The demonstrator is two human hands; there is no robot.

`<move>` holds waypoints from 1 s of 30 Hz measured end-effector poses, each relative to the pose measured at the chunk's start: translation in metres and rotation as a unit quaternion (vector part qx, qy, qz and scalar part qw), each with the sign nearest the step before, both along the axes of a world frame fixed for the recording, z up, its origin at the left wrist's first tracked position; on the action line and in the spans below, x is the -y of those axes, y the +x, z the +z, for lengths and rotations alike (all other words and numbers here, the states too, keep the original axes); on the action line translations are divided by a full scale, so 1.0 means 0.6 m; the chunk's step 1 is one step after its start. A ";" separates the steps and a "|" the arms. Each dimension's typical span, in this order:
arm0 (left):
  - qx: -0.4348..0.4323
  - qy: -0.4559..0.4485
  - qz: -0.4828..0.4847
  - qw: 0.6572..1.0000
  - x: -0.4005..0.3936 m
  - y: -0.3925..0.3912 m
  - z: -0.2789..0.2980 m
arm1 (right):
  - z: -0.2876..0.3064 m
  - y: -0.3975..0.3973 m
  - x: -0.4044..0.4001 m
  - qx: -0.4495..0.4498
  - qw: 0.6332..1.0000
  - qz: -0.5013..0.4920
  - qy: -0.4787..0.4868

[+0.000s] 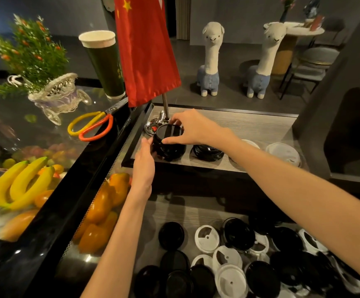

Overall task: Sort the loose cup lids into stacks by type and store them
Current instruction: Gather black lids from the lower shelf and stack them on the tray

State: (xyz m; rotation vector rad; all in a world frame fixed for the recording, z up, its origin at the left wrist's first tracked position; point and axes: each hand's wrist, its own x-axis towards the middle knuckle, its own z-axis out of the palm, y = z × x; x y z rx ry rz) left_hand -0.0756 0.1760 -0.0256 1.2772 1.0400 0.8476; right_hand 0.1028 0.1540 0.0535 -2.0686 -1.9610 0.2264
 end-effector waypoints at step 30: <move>-0.052 0.188 0.011 0.981 0.030 -0.042 -0.008 | -0.034 -0.027 0.060 -0.049 0.993 -0.022 0.101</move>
